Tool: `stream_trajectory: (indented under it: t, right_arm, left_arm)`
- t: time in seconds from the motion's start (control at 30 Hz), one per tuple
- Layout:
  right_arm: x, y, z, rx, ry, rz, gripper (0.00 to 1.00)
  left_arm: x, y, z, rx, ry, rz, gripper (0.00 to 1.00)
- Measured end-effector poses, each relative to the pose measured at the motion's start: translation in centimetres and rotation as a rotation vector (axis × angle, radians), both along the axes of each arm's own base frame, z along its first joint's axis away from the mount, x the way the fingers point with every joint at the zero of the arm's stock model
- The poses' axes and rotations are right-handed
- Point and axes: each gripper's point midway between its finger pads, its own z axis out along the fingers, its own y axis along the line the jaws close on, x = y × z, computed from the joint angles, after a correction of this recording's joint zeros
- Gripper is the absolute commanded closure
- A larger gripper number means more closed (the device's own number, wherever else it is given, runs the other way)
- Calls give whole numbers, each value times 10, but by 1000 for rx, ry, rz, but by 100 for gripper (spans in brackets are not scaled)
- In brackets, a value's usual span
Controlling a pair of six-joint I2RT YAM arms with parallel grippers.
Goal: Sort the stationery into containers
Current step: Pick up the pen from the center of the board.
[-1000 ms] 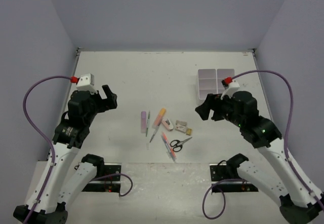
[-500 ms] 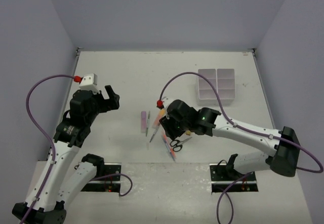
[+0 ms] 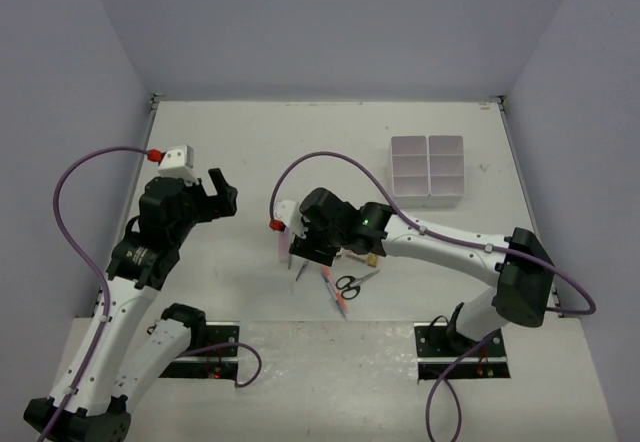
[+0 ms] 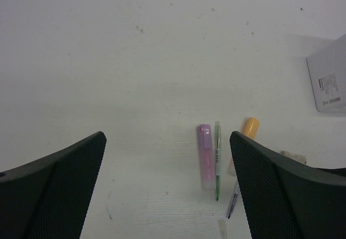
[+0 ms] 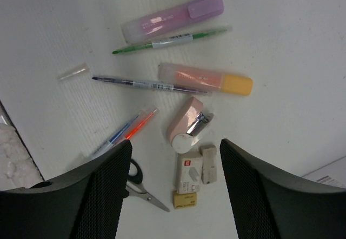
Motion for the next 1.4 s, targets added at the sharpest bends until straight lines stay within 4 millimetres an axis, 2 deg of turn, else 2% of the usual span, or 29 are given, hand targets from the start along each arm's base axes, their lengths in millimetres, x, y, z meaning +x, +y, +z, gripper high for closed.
stream_trajectory:
  t: [0.2,0.4,0.67,0.77,0.93,1.07,1.4]
  right_arm:
    - [1,0,-8,-48,-26,265,32]
    - [7,3,-9,-40,-57,482,40]
    - [-4,6,-54,-151,33,722,45]
    - [-8,3,-64,-176,55,782,46]
    - [-8,10,-68,-191,75,849,49]
    - [-9,19,-77,-189,115,878,53]
    - [-17,23,-101,-225,161,930,58]
  left_arm:
    - [1,-1,-2,1,6,-4,0]
    - [2,-4,-7,4,26,-15,0]
    - [3,-5,-12,9,44,-19,0]
    - [3,-7,-12,9,46,-26,0]
    - [2,-9,-12,7,41,-35,0]
    - [0,-11,-13,7,41,-43,0]
    - [-1,-13,-12,6,37,-51,0]
